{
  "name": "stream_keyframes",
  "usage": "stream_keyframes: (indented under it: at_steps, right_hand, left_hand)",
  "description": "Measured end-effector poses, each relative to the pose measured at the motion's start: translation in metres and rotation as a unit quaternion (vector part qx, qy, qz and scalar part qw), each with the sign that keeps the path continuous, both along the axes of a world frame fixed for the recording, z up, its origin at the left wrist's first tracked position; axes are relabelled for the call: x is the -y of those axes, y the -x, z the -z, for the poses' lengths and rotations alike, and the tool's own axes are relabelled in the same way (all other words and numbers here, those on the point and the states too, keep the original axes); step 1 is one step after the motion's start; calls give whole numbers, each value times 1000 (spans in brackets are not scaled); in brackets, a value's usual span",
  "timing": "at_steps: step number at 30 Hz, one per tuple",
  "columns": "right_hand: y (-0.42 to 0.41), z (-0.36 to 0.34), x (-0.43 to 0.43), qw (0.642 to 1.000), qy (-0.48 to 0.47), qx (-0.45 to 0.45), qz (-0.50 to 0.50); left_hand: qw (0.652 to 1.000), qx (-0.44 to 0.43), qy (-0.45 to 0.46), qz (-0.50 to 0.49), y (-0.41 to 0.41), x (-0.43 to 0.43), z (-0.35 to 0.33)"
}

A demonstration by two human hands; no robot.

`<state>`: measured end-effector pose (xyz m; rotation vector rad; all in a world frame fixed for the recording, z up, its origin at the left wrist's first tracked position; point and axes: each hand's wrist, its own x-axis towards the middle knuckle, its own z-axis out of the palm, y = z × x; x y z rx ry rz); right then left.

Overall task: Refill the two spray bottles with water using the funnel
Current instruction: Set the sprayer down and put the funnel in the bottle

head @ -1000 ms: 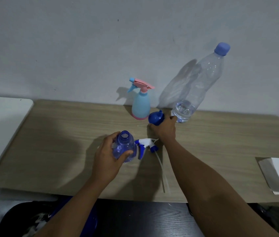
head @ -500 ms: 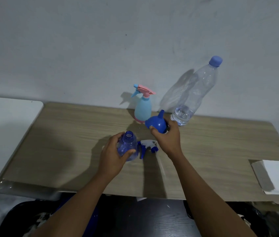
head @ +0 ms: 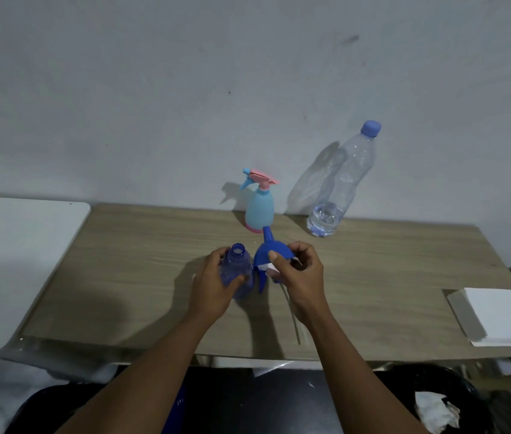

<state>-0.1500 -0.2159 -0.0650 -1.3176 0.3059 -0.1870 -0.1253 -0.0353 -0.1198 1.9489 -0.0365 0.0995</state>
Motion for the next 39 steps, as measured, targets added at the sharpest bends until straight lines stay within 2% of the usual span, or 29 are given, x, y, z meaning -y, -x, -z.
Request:
stream_keyframes:
  at_steps: [2,5,10,13,20,22,25,30,34,36,39]
  right_hand:
    - [2,-7,-1,1000,-25,-9,-15]
    - [3,-14,2,999,12,-10,-39]
    - [-7,-44,8,971,221,31,-83]
    - [-16,-63,5,955,280,44,-91]
    - [-37,-88,-16,869,450,61,-196]
    - [-44,-88,-23,843,490,61,-214]
    - [-51,-84,-31,823,514,54,-235]
    - [-54,-76,-38,822,512,47,-244]
    - [-57,-71,-42,806,534,48,-249]
    - [-56,-70,-43,809,529,50,-249]
    - [-52,-70,-40,836,486,55,-247]
  left_hand:
    - [1000,-4,0,3,1,0,-1]
    - [1000,-20,15,-1,2,2,-4]
    - [999,-33,4,1,2,2,-5]
    - [999,-44,-7,-5,1,1,-5]
    - [997,-72,-15,-10,-1,3,-7]
    - [997,-71,-43,2,0,2,-7]
    - [995,-74,-63,6,0,1,-7]
    - [998,-62,-15,10,0,6,-8]
    - [997,-70,-11,-1,2,3,-5]
    - [998,-69,-6,-1,0,3,-3]
    - [997,-78,8,-2,-1,3,-4]
